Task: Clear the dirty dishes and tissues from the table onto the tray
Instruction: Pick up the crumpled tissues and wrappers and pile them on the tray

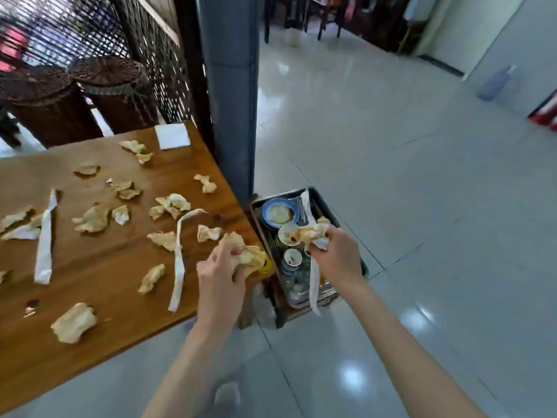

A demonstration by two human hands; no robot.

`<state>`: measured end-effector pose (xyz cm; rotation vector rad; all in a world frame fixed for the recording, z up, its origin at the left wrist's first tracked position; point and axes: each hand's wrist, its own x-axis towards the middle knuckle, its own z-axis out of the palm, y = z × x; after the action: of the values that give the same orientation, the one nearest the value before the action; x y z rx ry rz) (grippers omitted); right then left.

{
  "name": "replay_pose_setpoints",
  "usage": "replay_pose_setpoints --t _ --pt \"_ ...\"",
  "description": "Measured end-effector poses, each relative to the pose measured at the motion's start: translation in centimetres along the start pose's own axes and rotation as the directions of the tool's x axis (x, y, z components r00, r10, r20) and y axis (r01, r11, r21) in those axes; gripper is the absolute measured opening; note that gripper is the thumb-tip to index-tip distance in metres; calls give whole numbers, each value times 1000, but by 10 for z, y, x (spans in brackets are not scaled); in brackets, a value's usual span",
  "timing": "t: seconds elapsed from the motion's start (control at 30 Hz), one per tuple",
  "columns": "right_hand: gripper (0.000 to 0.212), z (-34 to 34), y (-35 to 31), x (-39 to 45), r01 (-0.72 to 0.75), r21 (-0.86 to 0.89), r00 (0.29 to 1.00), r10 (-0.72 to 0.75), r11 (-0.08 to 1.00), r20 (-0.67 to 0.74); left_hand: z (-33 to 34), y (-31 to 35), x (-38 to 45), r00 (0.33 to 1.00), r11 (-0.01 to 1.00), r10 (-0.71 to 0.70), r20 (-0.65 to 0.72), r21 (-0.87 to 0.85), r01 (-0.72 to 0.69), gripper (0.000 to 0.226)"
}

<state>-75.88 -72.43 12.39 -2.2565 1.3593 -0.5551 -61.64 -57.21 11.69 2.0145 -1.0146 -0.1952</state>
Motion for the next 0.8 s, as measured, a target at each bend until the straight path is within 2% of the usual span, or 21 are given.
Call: replay_pose_setpoints --t 0.2,0.4,0.63,0.8 --pt "11 -14 85 60 -47 -4 999 47 999 7 95 31 41 998 998 -11 62 -68 15 29" --pt "13 0 134 132 -48 51 998 46 998 47 173 49 109 993 996 -44 109 -67 52 25" --pt "26 52 196 220 -69 54 985 60 996 163 264 34 169 980 983 -165 108 -64 172 20" --pt "13 114 243 280 -7 58 966 -8 998 259 346 4 194 968 972 -232 93 -3 233 25"
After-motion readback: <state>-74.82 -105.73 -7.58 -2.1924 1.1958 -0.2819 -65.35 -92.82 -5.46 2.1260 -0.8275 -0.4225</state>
